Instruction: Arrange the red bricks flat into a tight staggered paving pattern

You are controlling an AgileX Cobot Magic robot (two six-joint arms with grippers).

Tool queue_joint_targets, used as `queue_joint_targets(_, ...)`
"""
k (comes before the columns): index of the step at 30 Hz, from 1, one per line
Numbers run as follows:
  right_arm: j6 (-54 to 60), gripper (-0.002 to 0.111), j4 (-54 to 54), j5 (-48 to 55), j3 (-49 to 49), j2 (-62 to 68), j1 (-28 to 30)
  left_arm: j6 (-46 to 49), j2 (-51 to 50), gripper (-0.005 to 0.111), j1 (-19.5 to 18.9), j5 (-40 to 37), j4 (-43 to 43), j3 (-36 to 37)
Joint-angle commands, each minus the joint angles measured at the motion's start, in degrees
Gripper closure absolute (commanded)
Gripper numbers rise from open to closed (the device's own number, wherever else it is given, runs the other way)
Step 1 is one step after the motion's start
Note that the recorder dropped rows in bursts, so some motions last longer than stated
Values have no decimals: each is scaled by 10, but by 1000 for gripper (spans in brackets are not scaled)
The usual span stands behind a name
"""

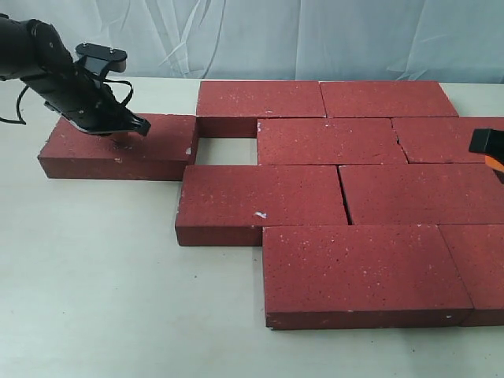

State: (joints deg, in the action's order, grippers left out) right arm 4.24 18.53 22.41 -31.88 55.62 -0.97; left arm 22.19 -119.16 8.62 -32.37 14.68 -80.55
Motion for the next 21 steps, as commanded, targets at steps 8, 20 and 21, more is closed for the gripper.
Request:
queue_joint_targets(8, 2, 109, -2, 0, -4, 0, 2, -19, -14, 107, -27, -52, -64, 12)
queue_joint_targets(20, 2, 109, -2, 0, -4, 0, 2, 100, -14, 107, -27, -63, 76, 12)
queue_joint_targets(21, 2, 109, -2, 0, -4, 0, 2, 101, -14, 107, -27, -64, 79, 12)
